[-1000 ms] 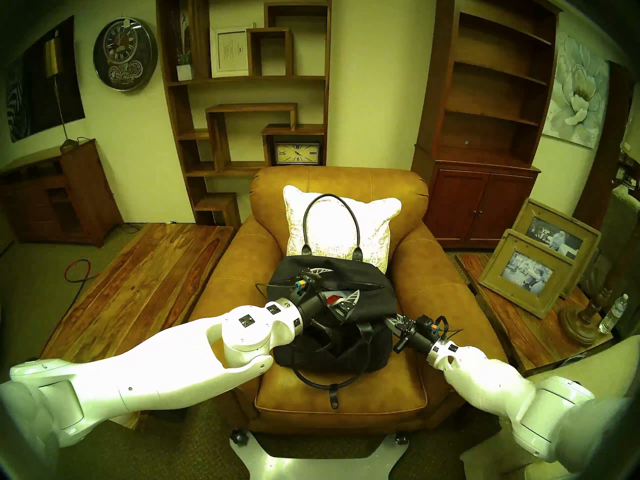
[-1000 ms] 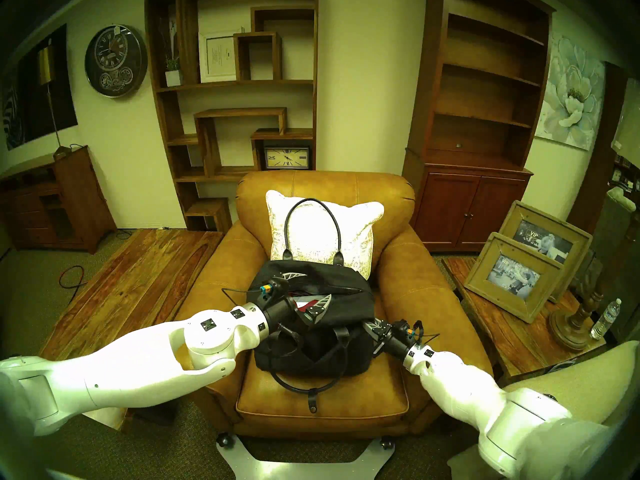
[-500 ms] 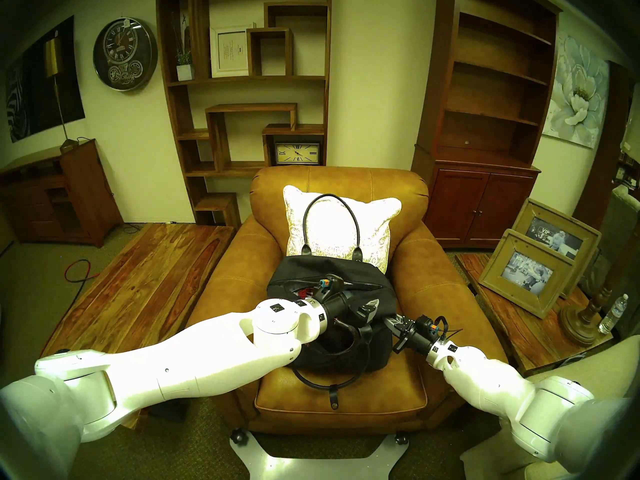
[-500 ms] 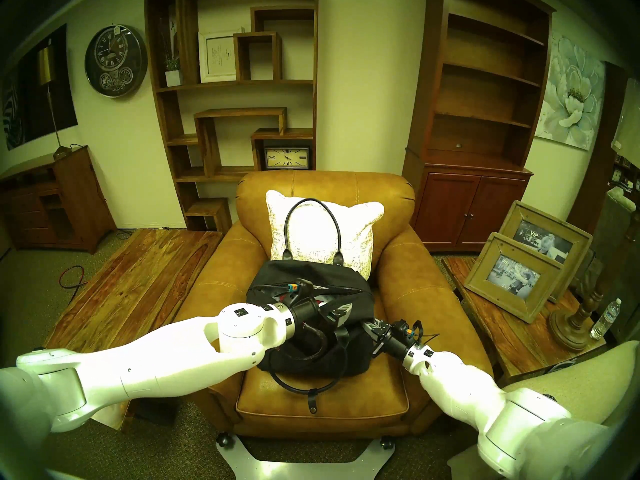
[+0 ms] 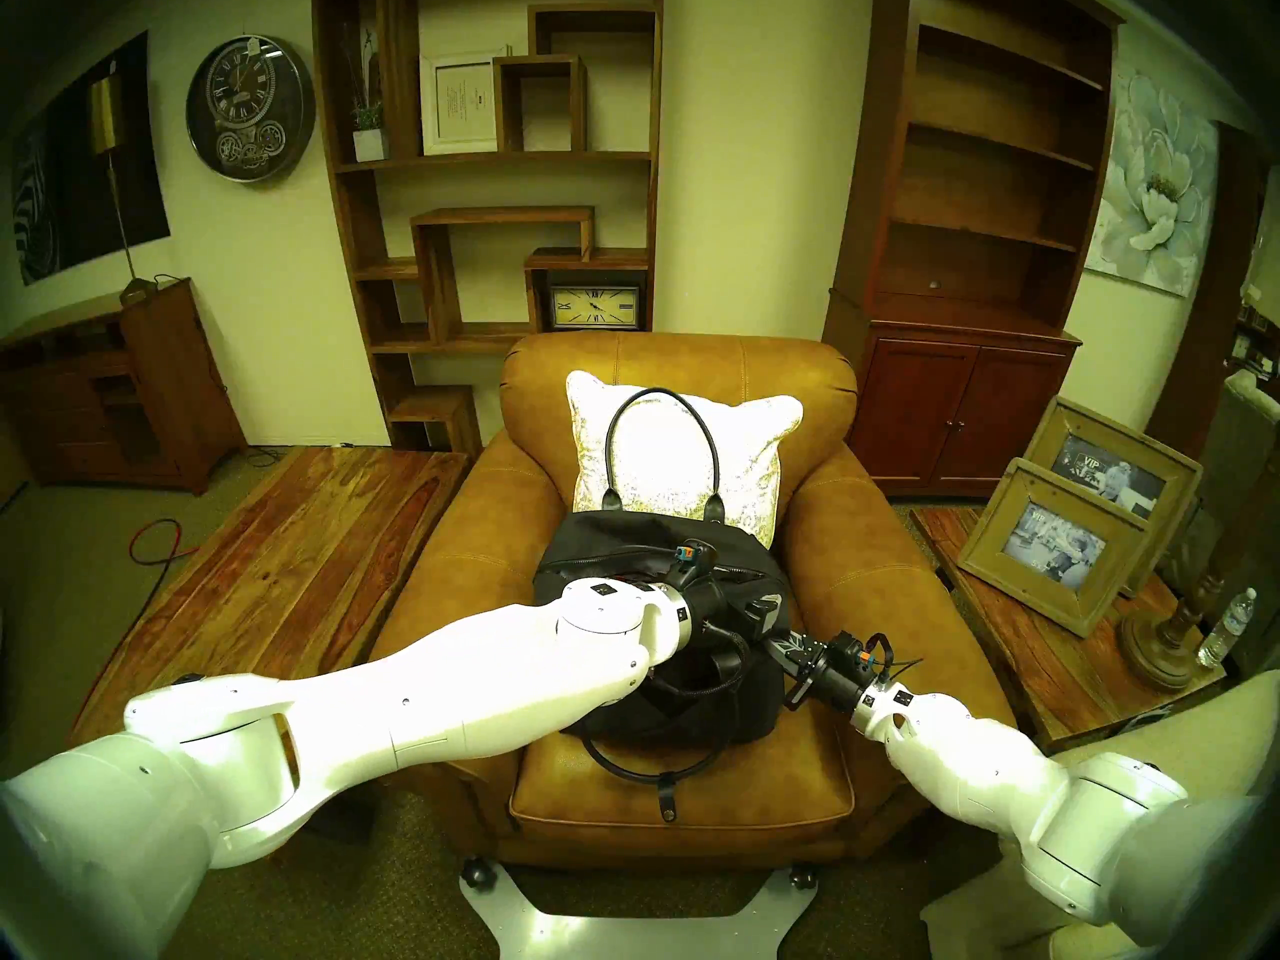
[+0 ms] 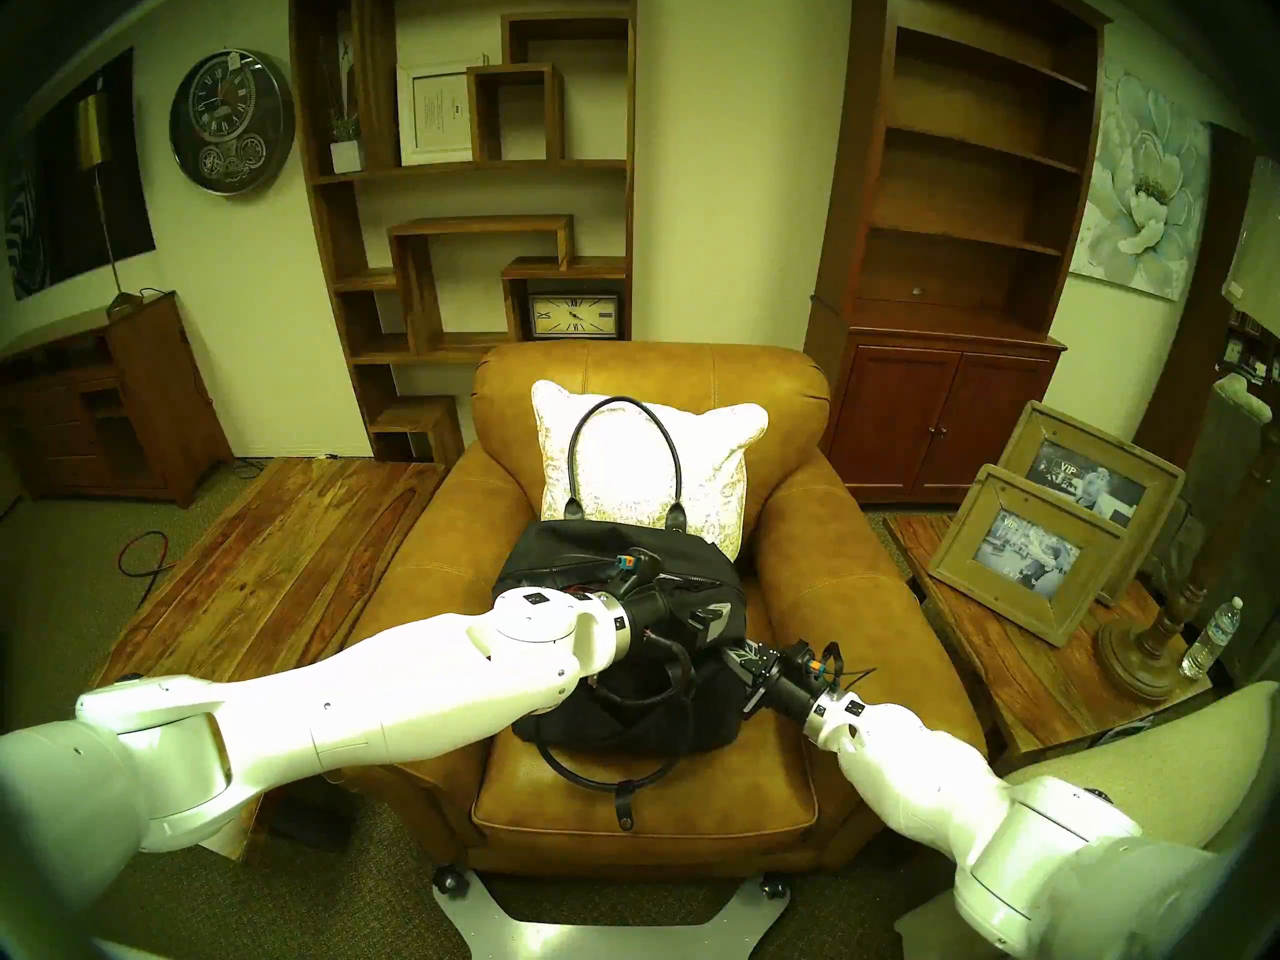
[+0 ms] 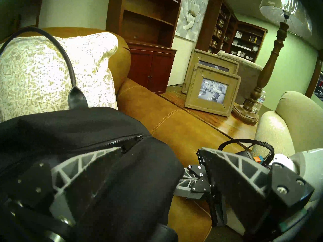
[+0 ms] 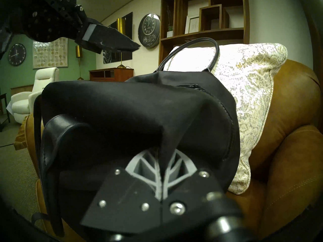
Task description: Close a bag with a zipper
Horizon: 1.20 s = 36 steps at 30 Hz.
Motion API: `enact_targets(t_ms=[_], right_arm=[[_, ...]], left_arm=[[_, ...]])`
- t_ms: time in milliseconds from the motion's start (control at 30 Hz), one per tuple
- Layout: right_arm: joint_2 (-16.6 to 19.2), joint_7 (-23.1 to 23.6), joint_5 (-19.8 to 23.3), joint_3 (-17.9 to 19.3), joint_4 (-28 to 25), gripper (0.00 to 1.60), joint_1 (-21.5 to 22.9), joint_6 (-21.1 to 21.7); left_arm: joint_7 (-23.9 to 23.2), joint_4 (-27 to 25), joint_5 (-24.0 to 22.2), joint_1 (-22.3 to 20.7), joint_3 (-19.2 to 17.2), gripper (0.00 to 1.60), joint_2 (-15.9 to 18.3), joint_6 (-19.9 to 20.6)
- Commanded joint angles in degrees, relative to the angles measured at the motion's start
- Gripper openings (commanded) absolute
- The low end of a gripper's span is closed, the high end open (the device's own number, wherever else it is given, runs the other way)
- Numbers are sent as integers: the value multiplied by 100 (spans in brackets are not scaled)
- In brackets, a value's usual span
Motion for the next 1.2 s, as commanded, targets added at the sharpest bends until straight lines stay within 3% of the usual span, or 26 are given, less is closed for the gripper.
enact_targets(t_ms=[0,600,667,700,800,1167], right_arm=[[-86,24,-18,-17,-79,0,18,-54],[-77,0,-70,3,-57,0,7,-85],[-77,-1,-76,2,-52,0,6,-85],[-78,-4,-78,4,-48,0,6,-86],[-79,-7,-80,6,-45,0,6,-89],[-87,-25,-70,21,9,0,17,-89]], left_arm=[[14,458,-176,-384,12,160,-651,19],[-47,2325,-497,-666,172,160,-1728,14],[-86,2482,-534,-688,183,160,-1797,-4],[-102,2788,-551,-708,167,160,-2011,-30],[-160,2884,-588,-718,193,160,-2040,-55],[-624,4031,-729,-790,168,160,-2711,-286]])
